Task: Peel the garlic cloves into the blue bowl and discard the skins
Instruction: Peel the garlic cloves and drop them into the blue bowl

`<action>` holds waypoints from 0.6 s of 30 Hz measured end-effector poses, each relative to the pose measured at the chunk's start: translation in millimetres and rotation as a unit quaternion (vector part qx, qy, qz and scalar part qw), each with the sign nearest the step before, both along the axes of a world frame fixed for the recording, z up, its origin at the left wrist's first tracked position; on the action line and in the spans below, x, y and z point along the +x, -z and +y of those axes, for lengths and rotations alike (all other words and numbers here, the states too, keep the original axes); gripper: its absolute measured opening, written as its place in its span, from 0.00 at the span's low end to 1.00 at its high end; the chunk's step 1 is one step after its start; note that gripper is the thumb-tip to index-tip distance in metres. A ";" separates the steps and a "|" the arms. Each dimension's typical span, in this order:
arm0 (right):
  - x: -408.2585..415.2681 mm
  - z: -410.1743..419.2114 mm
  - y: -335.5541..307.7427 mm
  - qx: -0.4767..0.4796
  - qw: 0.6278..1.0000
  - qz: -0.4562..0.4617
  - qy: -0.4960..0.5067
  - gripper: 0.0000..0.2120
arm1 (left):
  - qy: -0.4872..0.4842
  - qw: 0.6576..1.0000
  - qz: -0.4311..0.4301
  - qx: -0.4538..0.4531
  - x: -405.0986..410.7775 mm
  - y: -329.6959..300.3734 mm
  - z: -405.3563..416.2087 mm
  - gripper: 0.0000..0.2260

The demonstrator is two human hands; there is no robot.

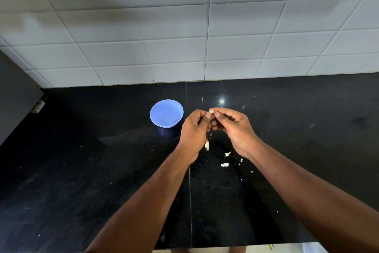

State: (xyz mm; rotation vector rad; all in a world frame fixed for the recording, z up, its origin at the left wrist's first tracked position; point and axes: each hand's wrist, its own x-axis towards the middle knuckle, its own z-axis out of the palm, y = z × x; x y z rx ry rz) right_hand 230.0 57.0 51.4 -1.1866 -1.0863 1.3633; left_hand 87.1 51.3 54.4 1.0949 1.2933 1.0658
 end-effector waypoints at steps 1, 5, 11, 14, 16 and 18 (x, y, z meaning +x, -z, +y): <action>0.9 0.2 0.0 -0.001 1.000 0.003 -0.007 0.10 | 0.006 1.000 -0.002 -0.002 -1.5 -0.9 -0.3 0.08; 7.5 1.2 -1.2 -0.007 0.999 0.002 -0.033 0.12 | 0.070 0.997 0.007 -0.014 -9.8 -1.6 1.4 0.10; 11.6 -0.3 -6.0 0.008 0.999 -0.021 -0.030 0.09 | 0.087 0.996 0.002 -0.036 -8.4 -1.6 2.4 0.12; 13.3 0.4 -6.5 0.010 0.999 -0.031 -0.031 0.09 | 0.087 0.995 -0.012 -0.040 -6.1 -0.6 1.5 0.12; 14.3 0.6 -6.0 0.004 0.999 -0.037 -0.036 0.09 | 0.091 0.995 -0.011 -0.043 -6.6 1.0 2.5 0.11; 15.1 0.8 -5.5 -0.006 0.999 -0.040 -0.036 0.08 | 0.093 0.995 -0.002 -0.043 -6.9 1.6 3.2 0.10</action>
